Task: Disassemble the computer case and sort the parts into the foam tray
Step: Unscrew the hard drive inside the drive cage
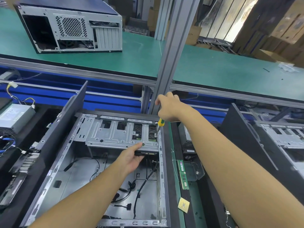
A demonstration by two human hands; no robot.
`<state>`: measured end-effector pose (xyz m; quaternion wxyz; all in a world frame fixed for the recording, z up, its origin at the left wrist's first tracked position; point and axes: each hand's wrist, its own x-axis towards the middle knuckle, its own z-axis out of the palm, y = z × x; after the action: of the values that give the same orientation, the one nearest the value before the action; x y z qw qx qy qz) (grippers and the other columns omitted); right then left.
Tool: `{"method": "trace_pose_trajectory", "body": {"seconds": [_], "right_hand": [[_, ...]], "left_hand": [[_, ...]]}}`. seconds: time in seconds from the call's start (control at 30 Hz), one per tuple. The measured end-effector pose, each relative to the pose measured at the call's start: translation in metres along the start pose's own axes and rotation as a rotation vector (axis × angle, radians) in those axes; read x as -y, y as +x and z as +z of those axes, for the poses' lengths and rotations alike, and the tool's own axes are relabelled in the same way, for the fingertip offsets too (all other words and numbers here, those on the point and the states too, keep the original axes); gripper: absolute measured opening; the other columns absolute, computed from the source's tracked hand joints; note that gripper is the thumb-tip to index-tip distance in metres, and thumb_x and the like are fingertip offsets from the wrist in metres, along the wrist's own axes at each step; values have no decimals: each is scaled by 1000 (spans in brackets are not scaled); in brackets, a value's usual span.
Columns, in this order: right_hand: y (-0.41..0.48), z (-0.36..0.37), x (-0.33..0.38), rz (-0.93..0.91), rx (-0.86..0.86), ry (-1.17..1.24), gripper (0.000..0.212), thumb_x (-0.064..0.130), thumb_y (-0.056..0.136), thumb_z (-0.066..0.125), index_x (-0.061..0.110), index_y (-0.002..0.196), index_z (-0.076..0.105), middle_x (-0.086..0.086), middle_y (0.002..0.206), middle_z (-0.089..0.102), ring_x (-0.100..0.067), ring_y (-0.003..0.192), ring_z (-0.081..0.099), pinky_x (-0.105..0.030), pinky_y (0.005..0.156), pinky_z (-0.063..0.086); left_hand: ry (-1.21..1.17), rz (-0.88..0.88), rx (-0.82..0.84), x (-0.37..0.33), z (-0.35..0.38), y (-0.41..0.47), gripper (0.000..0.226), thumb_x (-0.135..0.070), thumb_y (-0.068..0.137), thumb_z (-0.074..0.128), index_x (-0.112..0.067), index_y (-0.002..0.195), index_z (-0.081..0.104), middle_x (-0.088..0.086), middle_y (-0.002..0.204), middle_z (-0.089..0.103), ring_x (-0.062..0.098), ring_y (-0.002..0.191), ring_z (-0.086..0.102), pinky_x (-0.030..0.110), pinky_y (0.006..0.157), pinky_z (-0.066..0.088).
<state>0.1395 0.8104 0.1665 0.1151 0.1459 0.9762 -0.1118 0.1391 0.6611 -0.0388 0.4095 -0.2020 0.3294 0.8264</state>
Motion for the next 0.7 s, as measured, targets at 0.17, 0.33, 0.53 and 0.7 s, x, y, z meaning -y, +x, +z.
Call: {"method": "trace_pose_trajectory", "body": {"seconds": [0.17,0.33,0.53,0.7], "right_hand": [[-4,5,3,110,-111,-232,39,39,103,35,14,133,40,-12,134,44,-36,104,49,-43,75,40],[-1,5,4,13,-98,-187,32,16,95,47,15,126,43,-11,122,45,-34,102,46,-42,75,40],[-2,4,5,91,-74,-168,32,39,103,36,16,124,44,-11,129,45,-36,108,49,-44,79,40],[-1,4,4,20,-100,-160,31,10,96,45,13,127,43,-13,126,44,-33,93,47,-41,72,40]], "left_hand": [[7,-3,-9,0,0,-1,26,-1,95,59,7,120,60,24,113,70,31,102,70,36,76,59],[12,-6,-6,-1,1,-2,23,-1,96,58,8,117,61,24,111,71,31,98,71,36,73,60],[5,-4,-7,-1,1,-3,19,0,95,59,7,112,62,21,97,74,30,91,72,36,74,59],[3,-8,0,-1,1,-3,15,0,95,59,6,108,64,21,96,74,29,90,73,37,77,58]]}}
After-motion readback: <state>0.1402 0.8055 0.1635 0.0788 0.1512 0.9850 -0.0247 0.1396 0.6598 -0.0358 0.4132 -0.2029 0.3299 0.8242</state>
